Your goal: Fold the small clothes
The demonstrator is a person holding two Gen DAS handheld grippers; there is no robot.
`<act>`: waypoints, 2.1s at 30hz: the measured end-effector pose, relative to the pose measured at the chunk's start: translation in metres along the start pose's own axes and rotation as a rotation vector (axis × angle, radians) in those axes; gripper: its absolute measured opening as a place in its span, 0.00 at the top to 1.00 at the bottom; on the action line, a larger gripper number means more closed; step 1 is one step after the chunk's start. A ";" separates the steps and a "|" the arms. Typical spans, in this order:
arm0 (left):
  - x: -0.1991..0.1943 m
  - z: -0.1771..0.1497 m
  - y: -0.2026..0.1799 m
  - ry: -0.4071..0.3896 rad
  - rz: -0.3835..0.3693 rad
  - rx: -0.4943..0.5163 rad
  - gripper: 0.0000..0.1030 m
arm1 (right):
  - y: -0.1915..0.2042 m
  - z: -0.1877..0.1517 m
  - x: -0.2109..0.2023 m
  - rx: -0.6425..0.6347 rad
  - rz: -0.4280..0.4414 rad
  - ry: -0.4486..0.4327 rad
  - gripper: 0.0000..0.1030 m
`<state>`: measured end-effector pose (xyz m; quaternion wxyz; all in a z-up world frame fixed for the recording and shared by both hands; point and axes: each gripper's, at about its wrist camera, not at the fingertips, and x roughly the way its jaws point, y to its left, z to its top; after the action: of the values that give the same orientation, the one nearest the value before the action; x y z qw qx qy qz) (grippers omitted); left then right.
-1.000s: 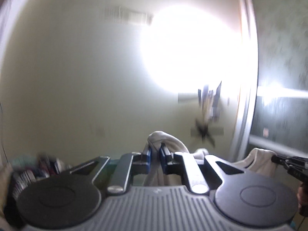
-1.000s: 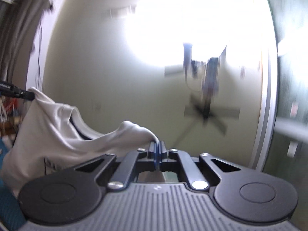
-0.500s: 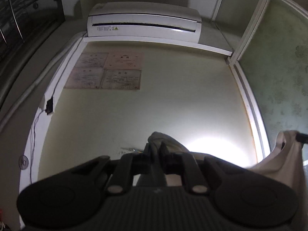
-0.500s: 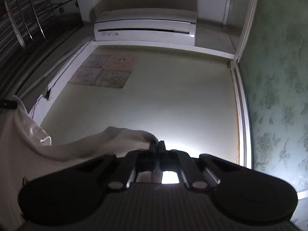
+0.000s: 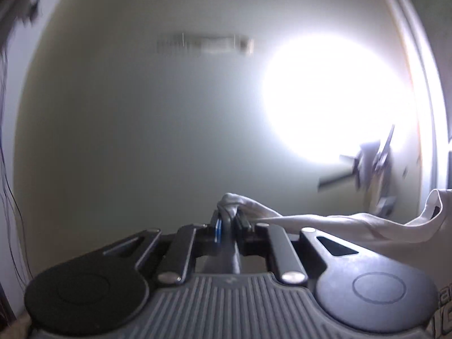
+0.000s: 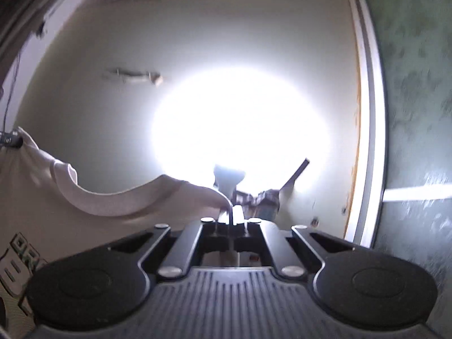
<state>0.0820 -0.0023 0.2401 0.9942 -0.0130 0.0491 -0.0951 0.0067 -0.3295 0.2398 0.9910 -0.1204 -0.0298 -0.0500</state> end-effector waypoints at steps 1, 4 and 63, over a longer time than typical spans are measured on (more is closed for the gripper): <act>0.032 -0.020 -0.004 0.059 0.014 0.001 0.86 | 0.003 -0.020 0.024 0.005 -0.005 0.054 1.00; 0.126 -0.093 -0.025 0.313 0.075 0.105 0.53 | 0.014 -0.085 0.099 0.060 0.032 0.234 0.94; 0.039 -0.278 0.118 0.568 0.166 -0.093 0.57 | -0.065 -0.314 0.040 0.275 0.040 0.751 0.58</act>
<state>0.1140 0.1013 -0.0438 0.9434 -0.0273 0.3303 -0.0112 0.0542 -0.4721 -0.0463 0.9406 0.0394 0.3306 -0.0667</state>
